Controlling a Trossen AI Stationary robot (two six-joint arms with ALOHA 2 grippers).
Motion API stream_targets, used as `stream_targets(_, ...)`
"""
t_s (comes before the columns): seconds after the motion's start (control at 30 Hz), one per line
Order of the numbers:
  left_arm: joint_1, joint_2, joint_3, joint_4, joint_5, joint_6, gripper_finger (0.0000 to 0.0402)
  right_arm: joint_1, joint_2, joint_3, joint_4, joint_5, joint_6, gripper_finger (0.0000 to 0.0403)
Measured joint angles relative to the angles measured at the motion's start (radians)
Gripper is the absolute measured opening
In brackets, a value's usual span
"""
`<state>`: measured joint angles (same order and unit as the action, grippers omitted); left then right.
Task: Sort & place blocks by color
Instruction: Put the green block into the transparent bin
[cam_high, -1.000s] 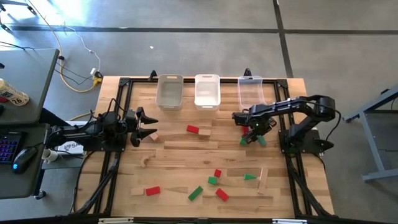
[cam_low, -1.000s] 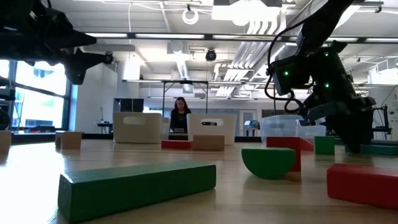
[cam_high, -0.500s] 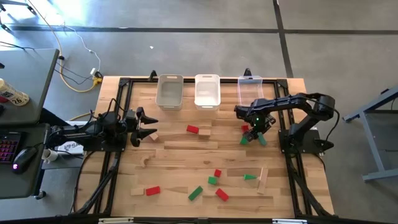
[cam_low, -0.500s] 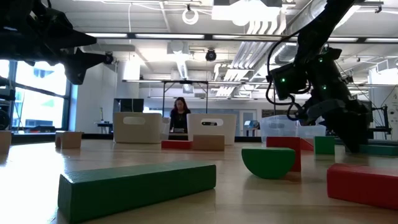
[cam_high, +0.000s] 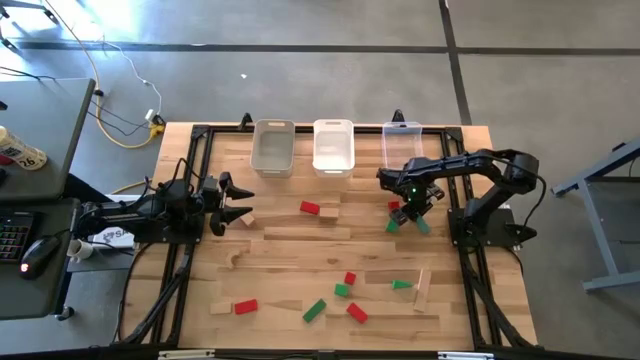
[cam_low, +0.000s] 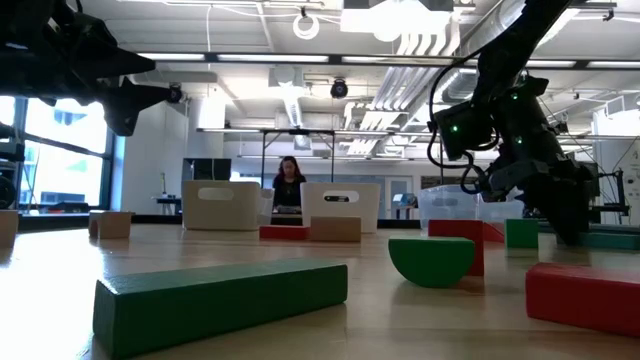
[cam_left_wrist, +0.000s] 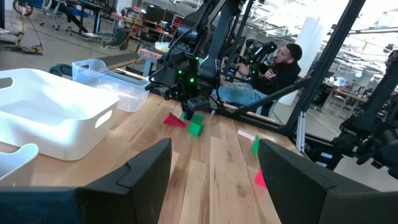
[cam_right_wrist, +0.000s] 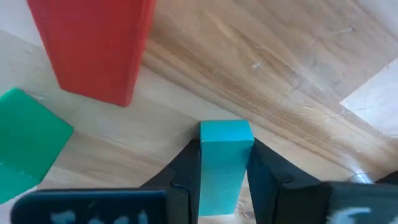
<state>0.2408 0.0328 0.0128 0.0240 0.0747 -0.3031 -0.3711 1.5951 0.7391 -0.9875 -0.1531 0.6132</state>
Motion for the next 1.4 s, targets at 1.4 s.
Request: stream_targets(1.4, 0.000, 0.000, 0.000, 0.003, -0.008, -0.137, 0.0227, 0.045, -0.687, -0.002, 0.369, 0.187, 0.390, 0.0073)
